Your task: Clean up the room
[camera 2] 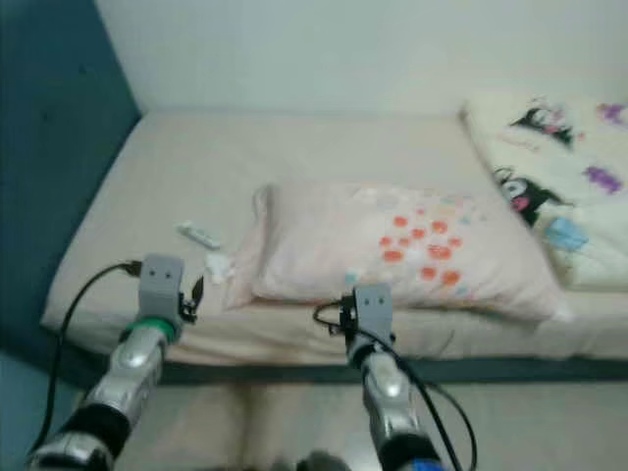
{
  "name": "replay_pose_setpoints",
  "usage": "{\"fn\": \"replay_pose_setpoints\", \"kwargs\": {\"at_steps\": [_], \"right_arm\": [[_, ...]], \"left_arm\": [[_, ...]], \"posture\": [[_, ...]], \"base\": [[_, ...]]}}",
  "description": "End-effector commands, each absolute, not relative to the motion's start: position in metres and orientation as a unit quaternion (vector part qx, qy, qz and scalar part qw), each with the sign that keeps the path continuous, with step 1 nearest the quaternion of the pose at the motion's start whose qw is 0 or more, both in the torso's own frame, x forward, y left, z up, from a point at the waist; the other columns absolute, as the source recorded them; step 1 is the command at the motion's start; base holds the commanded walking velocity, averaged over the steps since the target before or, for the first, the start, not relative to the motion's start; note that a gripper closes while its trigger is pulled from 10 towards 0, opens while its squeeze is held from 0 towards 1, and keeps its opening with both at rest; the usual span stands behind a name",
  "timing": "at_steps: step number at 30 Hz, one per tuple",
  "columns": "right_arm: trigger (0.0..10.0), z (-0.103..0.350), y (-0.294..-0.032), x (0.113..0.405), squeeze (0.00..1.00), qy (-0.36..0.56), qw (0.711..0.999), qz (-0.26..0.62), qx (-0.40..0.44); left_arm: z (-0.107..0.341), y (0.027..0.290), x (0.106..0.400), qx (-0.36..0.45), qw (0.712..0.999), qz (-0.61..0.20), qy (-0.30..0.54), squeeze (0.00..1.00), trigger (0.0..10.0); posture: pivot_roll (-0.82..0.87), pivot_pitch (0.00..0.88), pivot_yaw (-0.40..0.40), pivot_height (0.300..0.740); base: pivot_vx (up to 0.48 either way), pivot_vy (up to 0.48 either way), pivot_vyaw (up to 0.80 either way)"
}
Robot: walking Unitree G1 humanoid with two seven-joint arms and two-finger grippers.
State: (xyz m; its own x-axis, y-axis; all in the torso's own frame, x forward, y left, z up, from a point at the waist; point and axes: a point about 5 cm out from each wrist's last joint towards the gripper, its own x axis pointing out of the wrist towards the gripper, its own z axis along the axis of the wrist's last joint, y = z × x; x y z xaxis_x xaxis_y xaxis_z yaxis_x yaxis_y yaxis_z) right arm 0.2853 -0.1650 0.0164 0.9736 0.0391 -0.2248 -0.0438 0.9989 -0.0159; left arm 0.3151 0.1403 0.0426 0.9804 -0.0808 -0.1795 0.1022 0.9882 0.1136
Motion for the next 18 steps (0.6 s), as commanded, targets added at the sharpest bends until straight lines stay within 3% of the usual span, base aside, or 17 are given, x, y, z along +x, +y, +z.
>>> {"fn": "replay_pose_setpoints", "kwargs": {"at_steps": [1, 11, 18], "right_arm": [[10.0, 0.0125, -0.1636, 0.2819, 0.0, 0.119, 0.993, 0.016, -0.003], [10.0, 0.0113, -0.1617, 0.2803, 0.0, 0.118, 0.993, 0.008, 0.003], [10.0, 0.0113, -0.1617, 0.2801, 0.0, 0.116, 0.993, 0.0, 0.008]], "left_arm": [[0.04, 0.1431, 0.3144, 0.068, 0.992, -0.048, 0.097, 0.0, 10.0], [0.0409, 0.1425, 0.3159, 0.073, 0.991, -0.056, 0.097, 0.0, 10.0], [0.0434, 0.1363, 0.3184, 0.08, 0.989, -0.077, 0.098, 0.0, 10.0]], "posture": [[0.05, 0.024, 0.073, 0.74], [0.05, 0.019, 0.09, 0.74], [0.05, 0.012, 0.109, 0.74]], "base": [[0.0, 0.48, 0.0], [0.0, 0.478, 0.0], [0.0, -0.411, 0.0]]}}
